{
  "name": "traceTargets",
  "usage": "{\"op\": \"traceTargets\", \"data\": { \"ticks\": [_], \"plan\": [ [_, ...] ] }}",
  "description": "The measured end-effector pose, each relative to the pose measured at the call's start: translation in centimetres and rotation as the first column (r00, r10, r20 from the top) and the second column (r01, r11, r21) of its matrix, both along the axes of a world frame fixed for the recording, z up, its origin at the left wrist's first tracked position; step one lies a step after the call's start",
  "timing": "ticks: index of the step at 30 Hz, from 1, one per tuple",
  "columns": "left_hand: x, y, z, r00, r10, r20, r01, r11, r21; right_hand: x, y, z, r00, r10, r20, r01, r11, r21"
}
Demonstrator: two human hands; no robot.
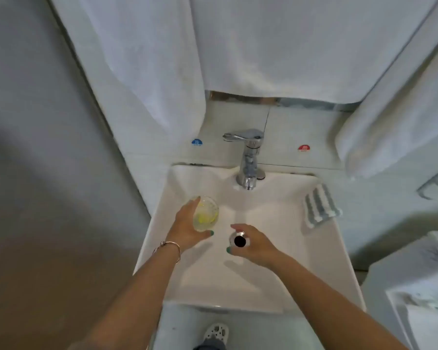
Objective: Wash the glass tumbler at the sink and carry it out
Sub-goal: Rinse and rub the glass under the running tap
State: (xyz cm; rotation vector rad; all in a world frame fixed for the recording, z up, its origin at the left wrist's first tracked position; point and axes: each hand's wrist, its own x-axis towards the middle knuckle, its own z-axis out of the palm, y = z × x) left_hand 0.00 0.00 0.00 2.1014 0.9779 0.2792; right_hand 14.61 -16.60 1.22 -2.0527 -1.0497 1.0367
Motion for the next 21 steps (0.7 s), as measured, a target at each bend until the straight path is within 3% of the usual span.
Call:
{"op": "traceTargets", "data": {
  "ticks": [6,10,13,16,21],
  "plan": [
    [3.3,3.9,-2.9,0.997,0.079,-0.021,-0.08,0.995,-0.062,1.2,5.6,-3.7,0.996,-0.085,0.025,0.084,0.996,0.036],
    [3.3,4.9,-4.7,0.991,0.018,-0.13,-0.016,1.0,0.017,1.6,8.4,-5.6,0.996,-0.078,-0.03,0.079,0.996,0.037],
    [2.2,4.5,-5.4,0.997,-0.045,-0.063,0.045,0.999,-0.014,1.4,9.7,-6.7,0.995,-0.073,-0.065,0.076,0.996,0.05],
    [1.8,4.6,-5.3,0.999,0.002,0.036,0.001,0.998,-0.061,1.0,10.7,-7.4,0.992,-0.111,-0.066,0.116,0.991,0.074],
    [2.5,4.8,-4.5,0.999,0.043,0.029,-0.042,0.998,-0.045,0.9,11.7,-7.6,0.986,-0.156,-0.051,0.16,0.984,0.074]
  ]
}}
